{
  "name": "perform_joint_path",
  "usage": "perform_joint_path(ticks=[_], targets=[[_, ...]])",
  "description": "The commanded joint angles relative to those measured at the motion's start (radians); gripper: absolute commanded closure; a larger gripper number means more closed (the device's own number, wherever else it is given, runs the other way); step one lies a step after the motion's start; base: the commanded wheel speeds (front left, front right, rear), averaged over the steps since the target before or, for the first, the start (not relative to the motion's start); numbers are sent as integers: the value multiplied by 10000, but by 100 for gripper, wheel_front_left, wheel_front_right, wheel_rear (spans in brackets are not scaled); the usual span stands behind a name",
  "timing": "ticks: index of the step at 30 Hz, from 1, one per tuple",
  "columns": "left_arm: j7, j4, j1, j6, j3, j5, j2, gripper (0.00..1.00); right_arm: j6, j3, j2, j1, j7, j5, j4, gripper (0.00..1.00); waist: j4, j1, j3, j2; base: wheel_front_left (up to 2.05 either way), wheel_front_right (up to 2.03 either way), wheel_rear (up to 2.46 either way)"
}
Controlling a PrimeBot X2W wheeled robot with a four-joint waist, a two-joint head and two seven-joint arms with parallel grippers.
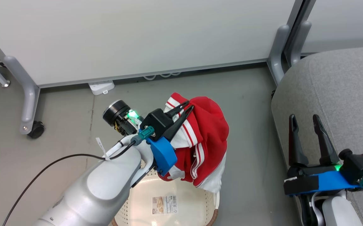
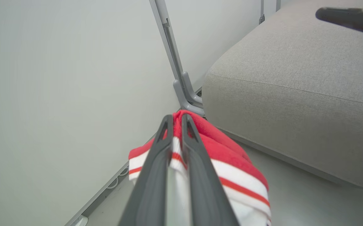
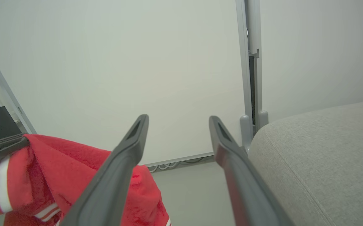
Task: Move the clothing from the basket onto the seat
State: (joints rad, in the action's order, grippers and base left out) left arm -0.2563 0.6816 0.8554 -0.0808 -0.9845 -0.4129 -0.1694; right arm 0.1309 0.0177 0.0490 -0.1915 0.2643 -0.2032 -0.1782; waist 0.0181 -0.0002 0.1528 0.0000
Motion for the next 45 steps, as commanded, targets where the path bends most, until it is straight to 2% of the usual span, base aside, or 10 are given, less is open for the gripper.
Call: perform_joint_path(ticks=[1, 24, 34, 45], targets=[[33, -128, 189, 91, 79, -82, -10, 100, -3, -5, 24, 231, 3, -21, -23, 0, 54, 2, -251, 0, 0, 0, 0], [591, -1070, -104, 382, 28, -387, -547, 100, -3, -160, 21, 626, 3, -110, -1, 0, 112, 2, -557, 0, 0, 0, 0], [622, -1127, -18, 440, -17, -499, -558, 100, -3, -2464, 19, 605, 3, 27, -155, 0, 127, 2, -508, 0, 0, 0, 0], [597, -1081, 32, 421, -125, -570, -483, 100, -5, -4892, 24, -531, 3, 226, -1091, 0, 191, 2, -490, 0, 0, 0, 0]])
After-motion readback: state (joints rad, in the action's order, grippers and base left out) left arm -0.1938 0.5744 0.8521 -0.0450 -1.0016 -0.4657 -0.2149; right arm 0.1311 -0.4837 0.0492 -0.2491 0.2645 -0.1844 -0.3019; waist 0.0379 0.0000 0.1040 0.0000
